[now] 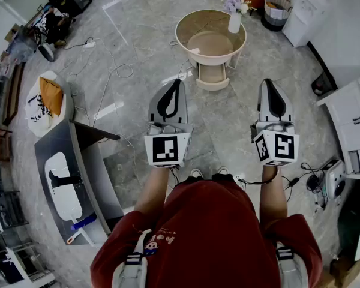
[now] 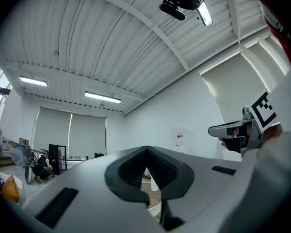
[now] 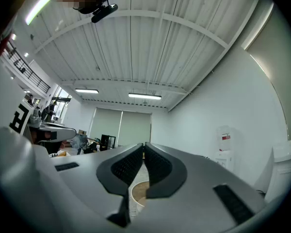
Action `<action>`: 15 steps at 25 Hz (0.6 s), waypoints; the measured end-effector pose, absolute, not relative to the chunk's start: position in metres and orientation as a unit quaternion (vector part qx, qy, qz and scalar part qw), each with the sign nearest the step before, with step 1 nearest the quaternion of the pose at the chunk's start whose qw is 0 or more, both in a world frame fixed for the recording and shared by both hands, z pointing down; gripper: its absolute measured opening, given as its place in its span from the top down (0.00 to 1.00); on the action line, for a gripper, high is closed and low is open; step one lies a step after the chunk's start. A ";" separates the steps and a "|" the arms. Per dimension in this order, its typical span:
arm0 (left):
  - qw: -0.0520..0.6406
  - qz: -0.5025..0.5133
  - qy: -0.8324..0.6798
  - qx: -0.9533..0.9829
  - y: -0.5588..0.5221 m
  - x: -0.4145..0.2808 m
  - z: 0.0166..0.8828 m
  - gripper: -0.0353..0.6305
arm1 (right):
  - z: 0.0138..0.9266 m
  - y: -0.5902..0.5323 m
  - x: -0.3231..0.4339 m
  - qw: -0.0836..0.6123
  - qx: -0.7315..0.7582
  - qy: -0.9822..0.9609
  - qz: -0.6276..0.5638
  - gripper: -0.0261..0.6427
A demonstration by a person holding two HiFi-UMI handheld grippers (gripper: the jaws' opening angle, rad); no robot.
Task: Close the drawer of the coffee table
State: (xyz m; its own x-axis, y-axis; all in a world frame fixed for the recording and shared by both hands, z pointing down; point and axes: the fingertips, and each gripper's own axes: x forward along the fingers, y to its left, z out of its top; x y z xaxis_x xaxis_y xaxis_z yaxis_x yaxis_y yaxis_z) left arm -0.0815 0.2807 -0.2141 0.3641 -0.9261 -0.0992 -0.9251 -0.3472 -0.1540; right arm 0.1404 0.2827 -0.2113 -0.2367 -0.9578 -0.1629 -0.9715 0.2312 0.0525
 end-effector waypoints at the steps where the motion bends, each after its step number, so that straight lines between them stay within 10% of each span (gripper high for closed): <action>1: 0.095 -0.001 0.564 -0.821 0.280 -0.085 -0.215 0.93 | -0.211 0.282 0.137 0.047 -0.616 0.783 0.071 0.92; 15: 0.082 0.005 0.555 -0.827 0.276 -0.125 -0.206 0.93 | -0.210 0.284 0.102 0.057 -0.631 0.771 0.068 0.92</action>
State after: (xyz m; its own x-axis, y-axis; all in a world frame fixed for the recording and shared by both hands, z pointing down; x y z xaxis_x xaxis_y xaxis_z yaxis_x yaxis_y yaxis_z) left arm -0.1246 0.2764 -0.2063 0.3828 -0.9184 -0.0996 -0.9201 -0.3694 -0.1300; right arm 0.1020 0.2835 -0.2100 -0.1984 -0.9647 -0.1734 -0.9801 0.1956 0.0333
